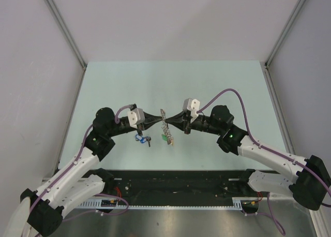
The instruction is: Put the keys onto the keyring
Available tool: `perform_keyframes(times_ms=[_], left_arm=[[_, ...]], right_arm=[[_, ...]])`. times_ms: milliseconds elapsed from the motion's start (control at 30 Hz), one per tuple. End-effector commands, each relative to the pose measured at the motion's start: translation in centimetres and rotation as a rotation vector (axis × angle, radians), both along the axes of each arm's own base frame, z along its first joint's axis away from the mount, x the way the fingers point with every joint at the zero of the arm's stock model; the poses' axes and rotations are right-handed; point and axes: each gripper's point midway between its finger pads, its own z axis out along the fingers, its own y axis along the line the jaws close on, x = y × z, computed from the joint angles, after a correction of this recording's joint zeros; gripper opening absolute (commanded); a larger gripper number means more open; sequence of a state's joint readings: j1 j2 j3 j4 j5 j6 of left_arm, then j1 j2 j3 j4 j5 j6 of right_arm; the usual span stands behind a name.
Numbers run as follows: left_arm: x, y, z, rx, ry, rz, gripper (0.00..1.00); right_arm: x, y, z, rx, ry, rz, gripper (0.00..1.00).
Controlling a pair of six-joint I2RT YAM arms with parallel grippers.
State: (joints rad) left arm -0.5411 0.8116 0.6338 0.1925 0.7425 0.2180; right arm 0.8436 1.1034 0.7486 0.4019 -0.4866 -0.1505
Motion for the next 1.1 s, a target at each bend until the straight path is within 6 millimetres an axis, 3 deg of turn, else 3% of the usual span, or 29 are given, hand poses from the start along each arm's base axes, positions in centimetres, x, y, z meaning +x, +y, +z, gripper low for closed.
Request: perform_keyframes(times_ms=[0,733,1067], left_arm=[[-0.4,-0.3,1.7,-0.022,-0.039,-0.028,0.00],[-0.2,-0.4,1.7,-0.016,-0.039,0.003,0.00],[0.1,0.1,2.3,-0.049,-0.064,0.047,0.00]], right_arm=[[-0.5,0.0,4.0,0.087,-0.072,0.014,0.00],[-0.1,0.4,3.5,0.081,-0.058,0.005,0.00],[0.7,-0.8,3.6,0.063,-0.072,-0.052,0.00]])
